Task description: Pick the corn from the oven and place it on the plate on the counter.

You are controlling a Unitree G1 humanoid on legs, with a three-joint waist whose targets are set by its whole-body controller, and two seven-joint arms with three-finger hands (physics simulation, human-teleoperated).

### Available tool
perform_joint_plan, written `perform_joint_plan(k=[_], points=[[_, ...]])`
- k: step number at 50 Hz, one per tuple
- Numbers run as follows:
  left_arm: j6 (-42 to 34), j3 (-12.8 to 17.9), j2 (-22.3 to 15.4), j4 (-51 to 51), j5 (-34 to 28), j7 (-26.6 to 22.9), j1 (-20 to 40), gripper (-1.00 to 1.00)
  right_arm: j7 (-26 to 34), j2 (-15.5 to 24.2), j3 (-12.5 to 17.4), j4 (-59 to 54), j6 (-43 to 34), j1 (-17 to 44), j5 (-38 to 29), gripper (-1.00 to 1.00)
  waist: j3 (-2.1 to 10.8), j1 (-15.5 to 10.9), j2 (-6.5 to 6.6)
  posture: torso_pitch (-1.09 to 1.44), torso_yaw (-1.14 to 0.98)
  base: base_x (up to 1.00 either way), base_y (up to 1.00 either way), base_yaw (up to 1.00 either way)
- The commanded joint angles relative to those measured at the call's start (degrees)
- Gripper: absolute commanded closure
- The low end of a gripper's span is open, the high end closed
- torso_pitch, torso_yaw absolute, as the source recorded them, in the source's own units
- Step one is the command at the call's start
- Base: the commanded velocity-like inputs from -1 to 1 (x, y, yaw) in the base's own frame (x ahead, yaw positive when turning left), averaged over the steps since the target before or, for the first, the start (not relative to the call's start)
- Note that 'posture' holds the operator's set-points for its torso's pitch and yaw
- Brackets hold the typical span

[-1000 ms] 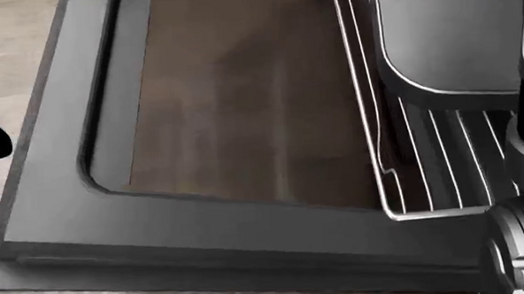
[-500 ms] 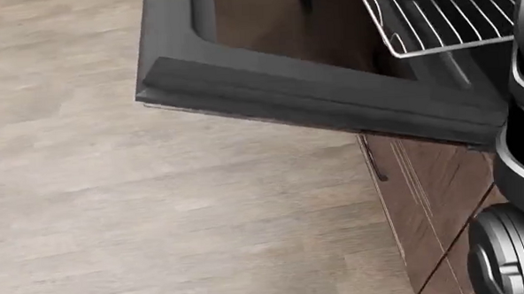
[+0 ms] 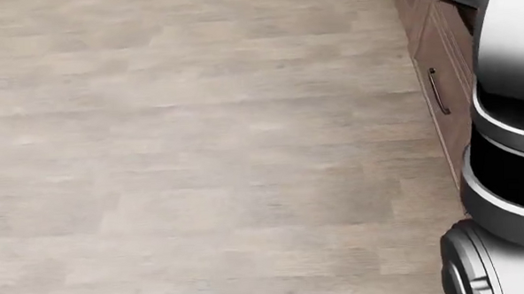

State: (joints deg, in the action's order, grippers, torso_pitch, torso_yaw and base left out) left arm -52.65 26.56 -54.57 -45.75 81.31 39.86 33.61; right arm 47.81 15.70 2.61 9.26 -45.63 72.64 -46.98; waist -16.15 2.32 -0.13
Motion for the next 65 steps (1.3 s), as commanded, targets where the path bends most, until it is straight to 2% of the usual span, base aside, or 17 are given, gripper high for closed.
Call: perform_joint_plan(k=[1,2,7,13,18,21,22,25,31,34,36,46,49,51,60,63,65], points=[[0.94,1.32,-0.23,-0.59,-0.90,-0.25,0.69,-1.00,-1.61,0.08,0.48,1.69,0.09,0.58,1.00,0.99,3.00,-0.41,-3.01,0.48,0.00,0.00,1.00,0.00],[0.86,1.29,0.12,-0.69,-1.39,-0.55,0.44,-1.00,-2.06,-0.14,0.52,2.06,0.15,-0.02,1.60,1.00,0.11,-1.59,0.07,0.48,0.00,0.00,0.00,1.00],[-0.30,0.18,2.31,-1.58,-3.57,-1.43,0.07,-1.00,-3.58,-0.52,0.36,3.67,-0.19,-3.35,3.72,0.99,1.00,-1.99,10.85,0.48,0.00,0.00,0.00,1.00],[-2.45,-1.14,4.96,-1.86,-6.14,-2.43,1.36,-1.00,-7.07,0.34,1.60,3.23,0.62,-6.82,6.81,1.00,-0.77,-1.61,1.49,0.48,0.00,0.00,0.21,0.50],[-3.97,-1.53,6.59,-2.31,-7.36,-2.83,2.07,-1.00,-9.90,1.11,2.33,3.31,1.02,-10.12,10.03,1.00,-0.30,0.69,-0.46,0.48,0.00,0.31,0.00,0.00],[-4.56,-1.64,7.36,-2.83,-7.54,-2.63,2.12,-1.00,-11.02,1.41,2.25,3.79,0.99,-11.64,11.34,0.99,0.87,-1.10,-5.31,0.48,0.00,0.51,0.00,0.00],[-4.64,-1.72,7.58,-2.81,-7.88,-2.83,2.10,-1.00,-11.42,1.40,2.23,3.83,1.09,-12.08,11.76,0.99,-2.60,-1.23,-1.65,0.48,0.00,0.56,0.00,0.00],[-4.93,-1.74,7.96,-2.85,-8.31,-3.11,2.22,-1.00,-12.24,1.47,2.08,4.02,1.36,-13.06,12.61,0.99,1.06,-2.61,-0.55,0.48,0.00,0.57,0.00,0.00],[-5.50,-1.86,8.69,-2.86,-9.27,-3.75,2.45,-1.00,-14.01,1.21,1.97,3.34,2.70,-15.19,14.09,1.00,0.95,-0.96,4.25,0.48,0.00,0.72,0.00,0.00],[-5.69,-1.56,8.67,-2.84,-9.13,-3.81,2.54,-1.00,-14.84,1.27,2.37,2.61,3.30,-16.00,15.07,1.00,3.13,0.11,9.41,0.48,0.00,0.92,0.00,0.00],[-5.59,-1.79,9.08,-3.03,-9.59,-3.92,2.24,-1.00,-15.72,1.12,2.46,2.39,3.86,-16.85,15.69,1.00,2.08,0.35,5.94,0.48,0.00,1.00,0.00,0.00],[-6.02,-2.05,10.69,-3.73,-11.28,-4.71,1.70,-1.00,-16.96,1.24,2.42,2.57,4.61,-18.59,17.02,0.99,3.49,-3.76,1.31,0.48,0.00,1.00,0.00,0.00],[-6.10,-2.11,10.94,-3.70,-11.75,-5.01,1.67,-1.00,-17.26,1.24,2.46,2.44,4.75,-18.55,17.33,0.99,4.57,-4.44,-3.04,0.48,0.00,1.00,0.00,0.00],[-6.13,-2.10,11.09,-3.62,-12.11,-5.31,1.67,-1.00,-17.40,1.31,2.45,2.48,4.68,-18.52,17.44,0.99,1.26,-4.78,-1.33,0.48,0.00,1.00,0.00,0.00],[-6.76,-2.00,11.34,-3.64,-11.78,-5.00,2.52,-1.00,-17.38,1.95,2.69,3.03,4.23,-18.12,17.98,0.98,3.38,-1.20,0.83,0.48,0.00,1.00,0.00,0.00],[-5.84,-2.66,11.62,-3.14,-13.76,-6.46,1.97,-1.00,-17.13,2.09,2.62,3.80,3.47,-17.88,18.01,0.98,4.83,-2.03,6.08,0.48,0.00,1.00,0.00,0.00],[-5.86,-2.84,12.13,-2.97,-14.96,-7.36,1.95,-1.00,-17.04,2.21,2.66,4.09,3.23,-17.72,18.05,0.98,2.30,-1.18,4.75,0.48,0.00,1.00,0.00,0.00]])
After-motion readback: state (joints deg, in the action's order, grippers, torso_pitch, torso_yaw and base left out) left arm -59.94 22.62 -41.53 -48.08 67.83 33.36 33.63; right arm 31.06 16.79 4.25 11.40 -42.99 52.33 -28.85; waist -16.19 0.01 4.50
